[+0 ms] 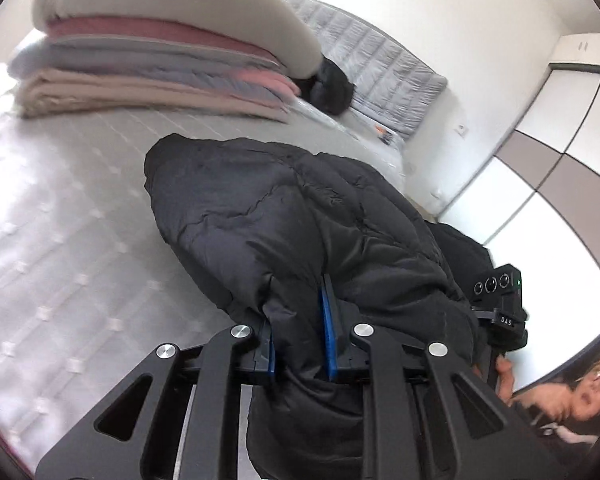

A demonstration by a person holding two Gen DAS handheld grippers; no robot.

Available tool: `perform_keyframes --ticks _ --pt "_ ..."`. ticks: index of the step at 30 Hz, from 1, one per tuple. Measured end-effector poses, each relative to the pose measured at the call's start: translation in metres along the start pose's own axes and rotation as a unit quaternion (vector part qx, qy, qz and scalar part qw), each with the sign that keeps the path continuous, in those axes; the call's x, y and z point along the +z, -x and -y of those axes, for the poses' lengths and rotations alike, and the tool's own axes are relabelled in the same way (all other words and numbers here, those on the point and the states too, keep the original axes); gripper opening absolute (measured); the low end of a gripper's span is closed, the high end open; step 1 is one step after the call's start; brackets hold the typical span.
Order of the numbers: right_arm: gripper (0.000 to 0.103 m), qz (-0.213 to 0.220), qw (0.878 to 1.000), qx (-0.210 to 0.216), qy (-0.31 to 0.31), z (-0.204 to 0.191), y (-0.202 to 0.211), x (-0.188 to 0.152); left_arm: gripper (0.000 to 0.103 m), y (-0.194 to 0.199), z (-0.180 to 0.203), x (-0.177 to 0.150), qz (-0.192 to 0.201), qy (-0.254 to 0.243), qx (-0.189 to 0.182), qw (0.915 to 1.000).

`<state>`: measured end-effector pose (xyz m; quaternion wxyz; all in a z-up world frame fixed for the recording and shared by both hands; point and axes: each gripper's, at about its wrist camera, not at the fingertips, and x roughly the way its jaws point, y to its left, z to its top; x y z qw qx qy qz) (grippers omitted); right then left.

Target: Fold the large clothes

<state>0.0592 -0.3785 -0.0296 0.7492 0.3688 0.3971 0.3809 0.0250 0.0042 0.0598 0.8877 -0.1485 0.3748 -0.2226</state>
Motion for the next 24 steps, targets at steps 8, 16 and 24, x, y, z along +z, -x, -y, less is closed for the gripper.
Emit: perform_keyframes --ticks 8,16,24 --pt "0.072 -0.133 0.988 -0.058 -0.054 0.043 -0.087 -0.024 0.025 -0.006 -0.119 -0.061 -0.105 0.116 0.023 0.9874" --pt "0.082 0.009 0.995 -0.102 0.014 -0.017 -0.019 0.017 0.026 0.049 -0.126 -0.058 0.018 0.108 -0.008 0.994" --pt "0.09 -0.057 0.995 -0.01 0.077 -0.091 -0.134 0.076 0.039 0.056 -0.117 -0.028 0.074 0.103 -0.061 0.99"
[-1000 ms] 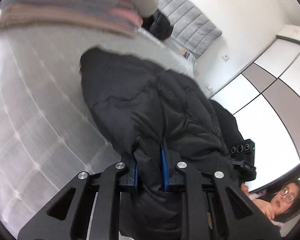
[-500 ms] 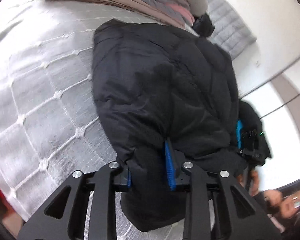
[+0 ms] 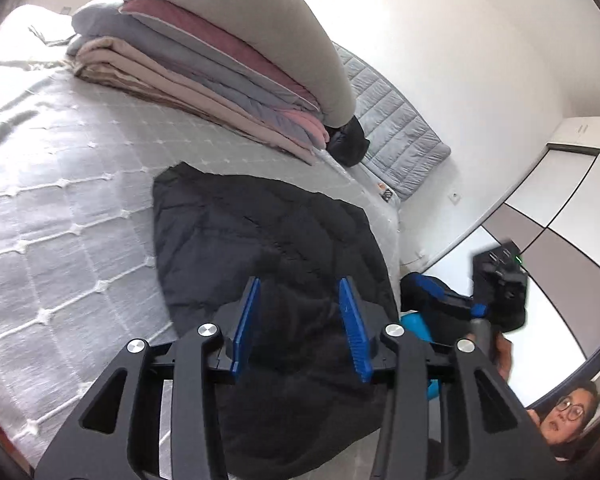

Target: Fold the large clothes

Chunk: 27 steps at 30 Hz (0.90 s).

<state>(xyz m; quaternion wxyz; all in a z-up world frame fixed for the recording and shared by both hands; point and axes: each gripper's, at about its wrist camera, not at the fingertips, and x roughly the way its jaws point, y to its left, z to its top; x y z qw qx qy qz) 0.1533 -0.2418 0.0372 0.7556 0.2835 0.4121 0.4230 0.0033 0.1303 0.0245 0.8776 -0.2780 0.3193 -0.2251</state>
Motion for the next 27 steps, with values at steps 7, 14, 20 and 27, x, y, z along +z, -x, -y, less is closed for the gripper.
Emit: perform_keyframes --ticks 7,14,20,27 --pt "0.031 -0.028 0.988 -0.104 -0.108 0.082 -0.009 -0.026 0.04 -0.029 -0.016 -0.018 -0.033 0.018 -0.012 0.9992" --pt "0.002 -0.012 0.984 -0.099 -0.149 0.107 0.037 -0.065 0.043 -0.052 -0.02 -0.02 -0.05 0.043 -0.037 0.9971" --pt "0.052 0.01 0.988 -0.13 -0.083 0.049 0.032 -0.068 0.049 -0.06 -0.008 -0.023 -0.049 0.024 -0.029 0.9981" --pt "0.096 0.145 0.947 -0.278 0.065 -0.065 0.053 -0.102 0.066 -0.049 0.029 -0.026 -0.031 -0.047 0.042 0.9975"
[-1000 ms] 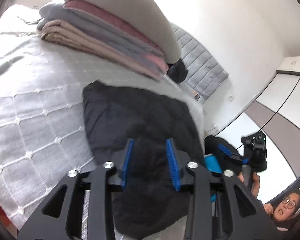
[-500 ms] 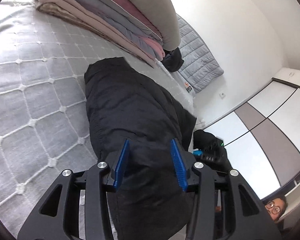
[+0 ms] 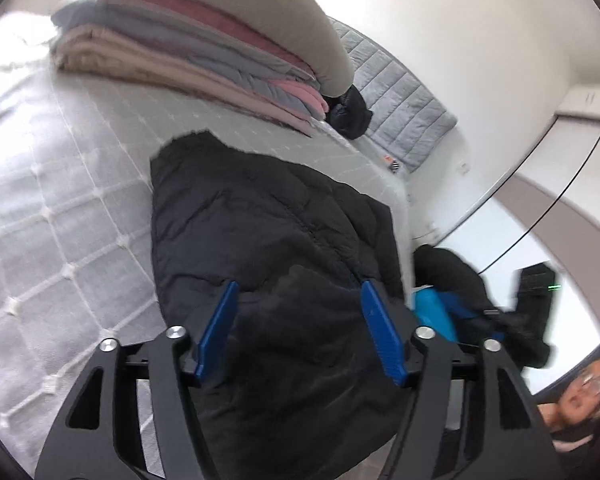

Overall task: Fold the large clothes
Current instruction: 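Lower the jacket bundle onto the mattress and open the left tool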

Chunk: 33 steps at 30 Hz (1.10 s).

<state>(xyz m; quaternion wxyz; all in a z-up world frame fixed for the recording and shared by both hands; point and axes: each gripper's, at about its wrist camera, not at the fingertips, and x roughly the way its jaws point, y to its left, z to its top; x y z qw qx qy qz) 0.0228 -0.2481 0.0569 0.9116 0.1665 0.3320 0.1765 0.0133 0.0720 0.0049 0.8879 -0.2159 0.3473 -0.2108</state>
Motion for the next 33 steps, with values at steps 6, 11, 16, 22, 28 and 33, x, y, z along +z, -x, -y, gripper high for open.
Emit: perform_keyframes --ticks 6,11,16,22,28,33 --pt "0.096 0.039 0.997 -0.058 0.019 -0.026 0.018 -0.018 0.085 0.024 0.03 -0.005 0.023 -0.026 0.11 0.9933" --pt "0.096 0.061 0.996 -0.063 0.027 -0.026 0.014 -0.046 0.086 0.037 0.05 -0.017 0.021 -0.053 0.163 0.985" --pt "0.096 0.092 0.992 -0.066 0.059 -0.043 0.02 -0.056 0.086 0.048 0.073 -0.034 0.02 -0.085 0.187 0.9784" --pt "0.096 0.092 0.991 -0.075 0.056 -0.045 0.021 -0.056 0.086 0.056 0.095 -0.049 0.023 -0.105 0.197 0.9746" --pt "0.096 0.09 0.989 -0.098 0.068 -0.046 0.021 -0.056 0.086 0.06 0.104 -0.058 0.016 -0.104 0.196 0.975" --pt "0.096 0.09 0.988 -0.104 0.065 -0.046 0.023 -0.055 0.09 0.063 0.111 -0.056 0.014 -0.113 0.224 0.9681"
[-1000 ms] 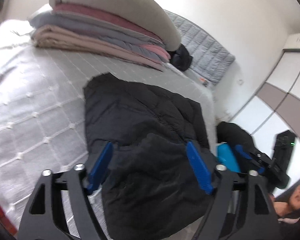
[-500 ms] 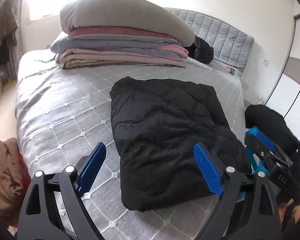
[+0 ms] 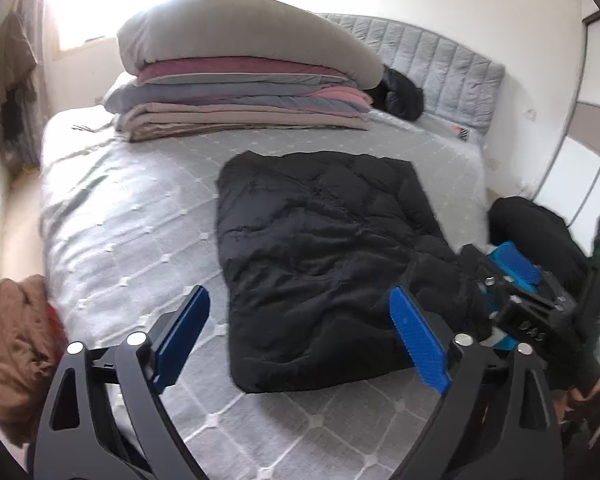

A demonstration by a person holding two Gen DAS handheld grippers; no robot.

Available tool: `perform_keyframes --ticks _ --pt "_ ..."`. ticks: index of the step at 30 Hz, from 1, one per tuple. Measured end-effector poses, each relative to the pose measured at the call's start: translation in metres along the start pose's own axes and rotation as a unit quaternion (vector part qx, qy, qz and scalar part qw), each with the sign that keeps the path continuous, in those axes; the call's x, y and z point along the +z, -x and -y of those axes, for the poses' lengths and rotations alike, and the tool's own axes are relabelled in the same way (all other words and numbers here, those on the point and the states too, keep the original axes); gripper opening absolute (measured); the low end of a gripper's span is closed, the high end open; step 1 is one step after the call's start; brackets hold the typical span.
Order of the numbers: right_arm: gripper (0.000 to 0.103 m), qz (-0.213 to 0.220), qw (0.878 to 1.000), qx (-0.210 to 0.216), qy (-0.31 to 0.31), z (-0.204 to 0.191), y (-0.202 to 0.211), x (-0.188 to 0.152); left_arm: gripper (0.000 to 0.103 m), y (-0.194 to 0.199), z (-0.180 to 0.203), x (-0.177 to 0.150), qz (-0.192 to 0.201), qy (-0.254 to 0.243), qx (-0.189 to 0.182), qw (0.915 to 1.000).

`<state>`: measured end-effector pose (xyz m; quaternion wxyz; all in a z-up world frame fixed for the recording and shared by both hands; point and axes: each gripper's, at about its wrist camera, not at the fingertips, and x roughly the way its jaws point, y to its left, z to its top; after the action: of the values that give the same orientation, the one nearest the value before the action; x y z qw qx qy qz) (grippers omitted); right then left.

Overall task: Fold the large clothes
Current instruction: 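Lower the jacket bundle onto the mattress and open the left tool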

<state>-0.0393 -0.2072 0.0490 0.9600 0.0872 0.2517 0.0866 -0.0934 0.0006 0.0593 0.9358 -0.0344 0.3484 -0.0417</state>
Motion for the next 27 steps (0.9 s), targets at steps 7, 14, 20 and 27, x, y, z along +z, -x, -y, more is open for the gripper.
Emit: perform_keyframes --ticks 7,14,20,27 --pt "0.096 -0.056 0.997 -0.056 -0.014 -0.004 0.009 0.011 0.092 -0.002 0.004 0.006 -0.005 -0.002 0.004 1.0" --pt "0.096 -0.078 0.993 -0.084 0.001 -0.021 0.015 0.013 0.092 -0.015 0.004 0.01 -0.023 0.003 0.014 0.9996" --pt "0.096 -0.085 0.992 -0.092 0.005 -0.021 0.014 0.014 0.092 -0.021 0.005 0.01 -0.026 0.002 0.017 0.9995" --pt "0.096 -0.087 0.991 -0.106 0.006 -0.016 0.014 0.015 0.092 -0.022 0.008 0.011 -0.023 -0.006 0.02 0.9995"
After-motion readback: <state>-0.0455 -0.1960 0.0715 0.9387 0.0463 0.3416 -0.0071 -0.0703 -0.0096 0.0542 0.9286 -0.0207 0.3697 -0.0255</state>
